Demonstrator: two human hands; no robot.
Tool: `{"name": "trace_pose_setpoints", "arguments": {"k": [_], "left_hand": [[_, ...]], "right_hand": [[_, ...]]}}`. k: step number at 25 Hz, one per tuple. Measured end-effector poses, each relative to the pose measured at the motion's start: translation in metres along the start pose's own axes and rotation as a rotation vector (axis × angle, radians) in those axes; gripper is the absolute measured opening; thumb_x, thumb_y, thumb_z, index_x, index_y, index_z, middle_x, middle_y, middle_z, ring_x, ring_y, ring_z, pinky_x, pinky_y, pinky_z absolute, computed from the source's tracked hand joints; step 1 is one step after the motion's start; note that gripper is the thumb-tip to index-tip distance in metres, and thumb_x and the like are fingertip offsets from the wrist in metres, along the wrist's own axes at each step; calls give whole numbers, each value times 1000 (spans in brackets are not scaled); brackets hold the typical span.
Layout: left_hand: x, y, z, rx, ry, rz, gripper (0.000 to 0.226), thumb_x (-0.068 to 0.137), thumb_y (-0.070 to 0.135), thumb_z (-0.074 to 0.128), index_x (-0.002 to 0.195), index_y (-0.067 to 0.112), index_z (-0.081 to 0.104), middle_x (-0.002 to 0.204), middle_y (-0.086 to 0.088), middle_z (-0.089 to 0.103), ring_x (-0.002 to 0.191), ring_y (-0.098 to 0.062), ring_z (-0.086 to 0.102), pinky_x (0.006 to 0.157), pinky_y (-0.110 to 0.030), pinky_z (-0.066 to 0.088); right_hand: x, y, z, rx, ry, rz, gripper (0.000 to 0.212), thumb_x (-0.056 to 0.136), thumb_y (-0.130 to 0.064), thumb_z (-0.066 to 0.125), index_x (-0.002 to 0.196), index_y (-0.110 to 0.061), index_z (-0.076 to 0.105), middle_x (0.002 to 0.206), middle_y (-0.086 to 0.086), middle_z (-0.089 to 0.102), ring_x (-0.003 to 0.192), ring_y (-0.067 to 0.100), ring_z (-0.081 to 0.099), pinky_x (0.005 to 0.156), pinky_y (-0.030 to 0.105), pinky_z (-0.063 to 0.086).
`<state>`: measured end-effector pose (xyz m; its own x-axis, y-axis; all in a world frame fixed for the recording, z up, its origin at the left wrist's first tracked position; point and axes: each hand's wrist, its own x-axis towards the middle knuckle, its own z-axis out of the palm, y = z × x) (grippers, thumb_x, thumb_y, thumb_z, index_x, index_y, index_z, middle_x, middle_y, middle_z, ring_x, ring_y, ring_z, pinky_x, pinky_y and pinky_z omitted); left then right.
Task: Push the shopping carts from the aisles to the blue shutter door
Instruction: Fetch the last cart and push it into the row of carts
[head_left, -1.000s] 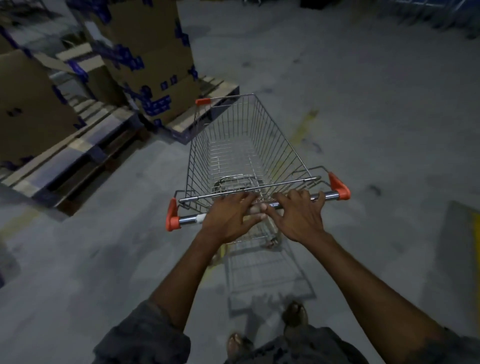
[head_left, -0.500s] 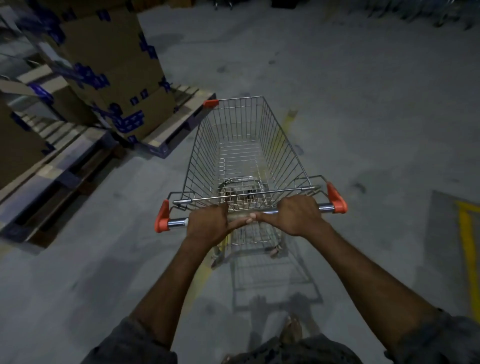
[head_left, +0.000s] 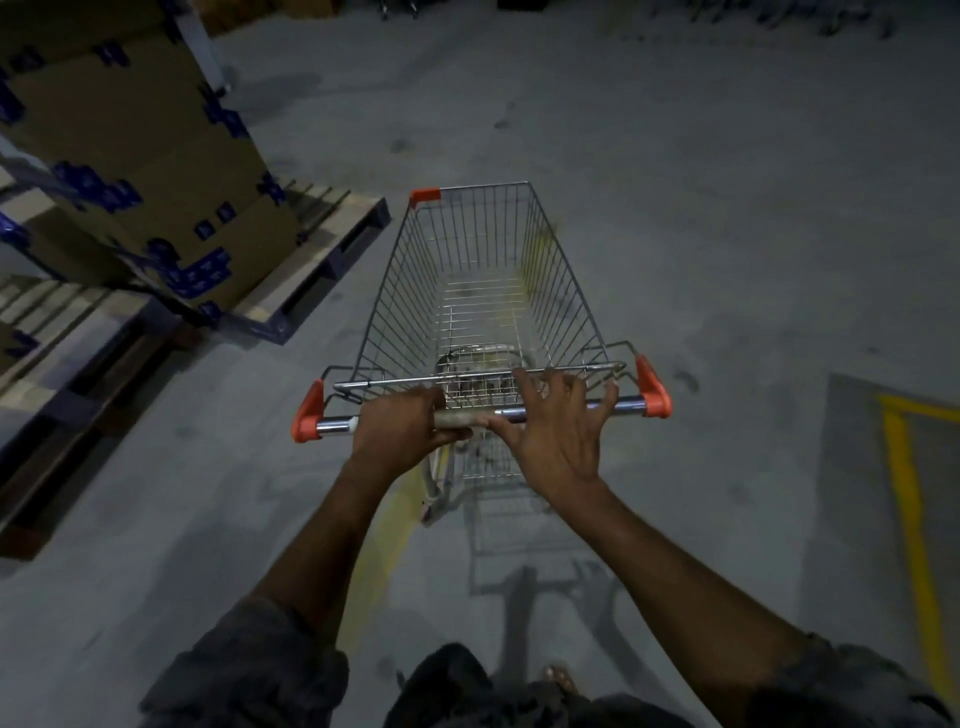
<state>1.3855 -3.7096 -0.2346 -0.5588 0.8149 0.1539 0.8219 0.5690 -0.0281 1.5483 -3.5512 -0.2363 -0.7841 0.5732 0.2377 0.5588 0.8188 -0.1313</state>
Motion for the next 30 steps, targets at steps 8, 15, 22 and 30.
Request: {"name": "trace_pose_setpoints", "arguments": {"k": [8,15,22,30], "left_hand": [[131,3,23,-50,-39,185,54,84,68,50,100,25,78,151,-2,53,134,-29,51,96,-51,46],[277,17,34,-165,-307,300,41,92,56,62,116,25,75,164,-5,33,150,-32,31,110,-44,42],[398,38,56,-157,-219,405,36,88,52,64,110,26,75,157,-4,46,143,-29,43,99,-42,51],[539,82,83,-258,-159,415,84,77,64,50,151,24,45,147,-1,57,134,-28,54,93,-45,56]], "right_hand": [[102,67,26,18,-57,-39,80,85,-88,35,128,-29,68,168,3,27,148,45,30,110,71,21],[232,114,18,-68,-518,100,48,97,-46,62,141,-25,58,173,-1,3,157,39,2,115,72,21],[320,171,31,-80,-456,108,53,95,-31,66,145,-28,51,168,4,24,152,34,25,108,61,43],[425,258,60,37,-365,295,101,81,-65,64,163,-26,18,165,3,33,151,35,29,116,51,36]]}}
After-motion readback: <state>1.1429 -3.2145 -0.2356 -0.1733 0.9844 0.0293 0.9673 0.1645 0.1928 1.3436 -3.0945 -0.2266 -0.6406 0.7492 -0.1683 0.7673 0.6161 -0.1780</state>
